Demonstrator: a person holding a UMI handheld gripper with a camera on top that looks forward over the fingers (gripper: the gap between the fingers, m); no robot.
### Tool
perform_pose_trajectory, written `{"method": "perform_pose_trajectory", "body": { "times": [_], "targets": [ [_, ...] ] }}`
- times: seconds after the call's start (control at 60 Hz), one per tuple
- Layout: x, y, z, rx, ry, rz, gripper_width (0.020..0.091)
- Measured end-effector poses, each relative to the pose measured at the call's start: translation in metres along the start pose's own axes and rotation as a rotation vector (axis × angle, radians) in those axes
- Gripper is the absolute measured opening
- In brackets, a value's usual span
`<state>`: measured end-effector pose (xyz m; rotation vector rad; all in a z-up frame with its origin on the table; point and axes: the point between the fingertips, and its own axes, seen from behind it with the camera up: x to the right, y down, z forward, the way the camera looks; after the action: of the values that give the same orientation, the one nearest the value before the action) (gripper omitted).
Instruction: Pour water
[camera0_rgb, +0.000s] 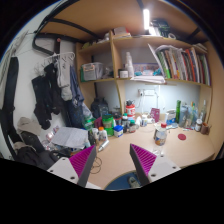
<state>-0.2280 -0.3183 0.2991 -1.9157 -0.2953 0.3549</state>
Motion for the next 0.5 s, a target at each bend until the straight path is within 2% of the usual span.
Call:
{"method": "perform_pose_trajectory", "body": {
  "times": [0.317,0.5],
  "targets": [
    [0.006,0.019,-0.001,-0.018,0.056,0.001,0.074],
    [0.041,0.023,0.002,-0.014,0.095,-0.012,0.0736]
  ]
}}
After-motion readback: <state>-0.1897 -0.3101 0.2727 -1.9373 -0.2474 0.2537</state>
